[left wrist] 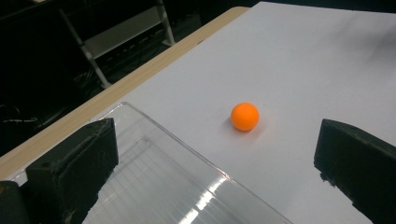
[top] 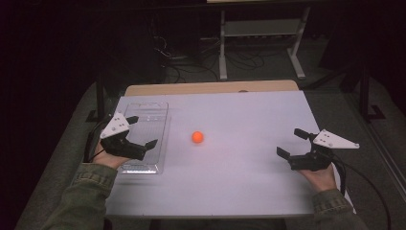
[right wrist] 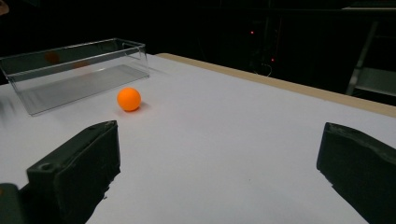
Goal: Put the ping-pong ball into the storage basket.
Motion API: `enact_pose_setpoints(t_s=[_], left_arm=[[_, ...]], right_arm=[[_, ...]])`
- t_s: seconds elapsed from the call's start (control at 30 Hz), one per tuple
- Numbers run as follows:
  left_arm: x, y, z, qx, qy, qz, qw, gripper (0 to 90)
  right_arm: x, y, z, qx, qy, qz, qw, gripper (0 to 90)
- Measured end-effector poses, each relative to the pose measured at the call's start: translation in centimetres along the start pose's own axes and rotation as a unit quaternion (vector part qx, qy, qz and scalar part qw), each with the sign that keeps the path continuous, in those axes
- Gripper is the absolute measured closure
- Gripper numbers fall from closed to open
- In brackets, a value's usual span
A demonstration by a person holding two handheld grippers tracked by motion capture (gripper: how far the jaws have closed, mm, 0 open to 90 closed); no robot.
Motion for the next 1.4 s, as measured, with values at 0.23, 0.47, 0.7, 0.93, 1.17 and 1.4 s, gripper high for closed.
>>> enact_pose_setpoints(t_s=[0.23,0.47,0.7,0.93,1.17,1.4], left_arm=[[1.0,0.4,0.3,-0.012,0.012,0.013,0.9998,0.0],[1.9,0.8,0.5,-0.018,0.02,0.021,0.9994,0.0],[2.6,1.2,0.6,-0.026,0.027,0.03,0.9989,0.0],[3.4,1.3,0.8,-0.029,0.034,0.034,0.9984,0.0],[4.3,1.4,1.1,-0.032,0.04,0.037,0.998,0.0],[4.9,2.0,1.3,-0.041,0.048,0.05,0.9967,0.0]], right_arm=[[0.0,0.0,0.0,0.002,0.0,0.001,1.0,0.0],[0.0,0.1,0.0,0.003,0.001,0.002,1.0,0.0],[-0.1,0.2,0.1,0.006,0.0,0.006,1.0,0.0],[-0.1,0.1,0.0,0.005,0.0,0.004,1.0,0.0],[-0.1,0.1,0.0,0.006,0.001,0.004,1.0,0.0],[-0.1,0.2,0.0,0.008,0.001,0.005,1.0,0.0]])
Point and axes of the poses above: each handheld gripper's, and its own axes: y roughly forward along the jaws, x roughly out of its top, z roughly to its left, the point moved 2 cm from there along y, roughly forward along the jaws, and after that the axes turned 10 degrees about z, right-handed, at the moved point
